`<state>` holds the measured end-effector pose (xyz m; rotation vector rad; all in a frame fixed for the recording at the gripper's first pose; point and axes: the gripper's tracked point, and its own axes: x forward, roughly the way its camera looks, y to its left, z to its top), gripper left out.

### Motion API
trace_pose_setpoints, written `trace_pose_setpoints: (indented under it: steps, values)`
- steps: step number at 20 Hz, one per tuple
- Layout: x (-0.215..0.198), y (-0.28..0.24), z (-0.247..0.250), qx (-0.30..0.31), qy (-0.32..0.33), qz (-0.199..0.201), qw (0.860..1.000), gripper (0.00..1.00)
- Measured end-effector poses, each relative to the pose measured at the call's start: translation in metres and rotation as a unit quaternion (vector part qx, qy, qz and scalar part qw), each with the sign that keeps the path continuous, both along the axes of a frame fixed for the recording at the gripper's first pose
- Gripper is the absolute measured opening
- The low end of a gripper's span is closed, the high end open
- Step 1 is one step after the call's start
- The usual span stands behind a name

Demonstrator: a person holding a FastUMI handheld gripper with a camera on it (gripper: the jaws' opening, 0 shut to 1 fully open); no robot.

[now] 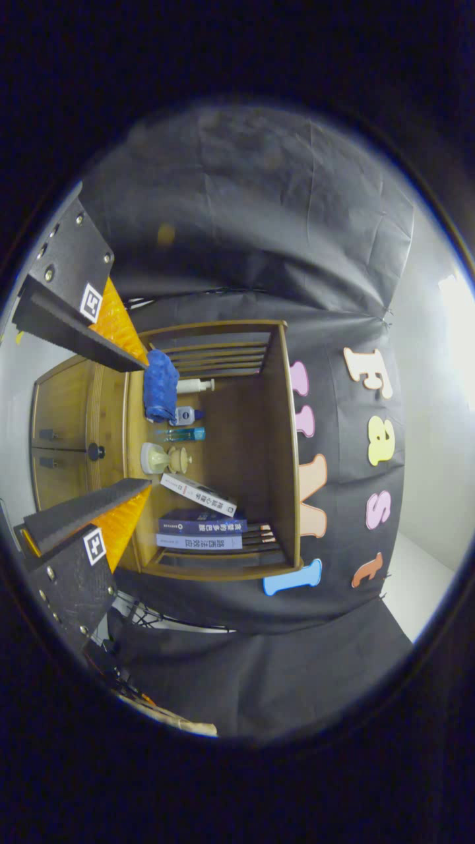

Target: Pull open the drawer, take out the items inside it, and place them on the countertop above the cabinet.

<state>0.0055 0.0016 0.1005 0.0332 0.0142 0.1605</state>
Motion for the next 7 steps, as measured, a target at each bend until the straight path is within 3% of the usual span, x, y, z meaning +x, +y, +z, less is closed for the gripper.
trace_pose_setpoints:
  steps: [7]
  values:
    - [-0.001, -0.053, 0.023, 0.007, -0.013, -0.037, 0.999, 0.97]
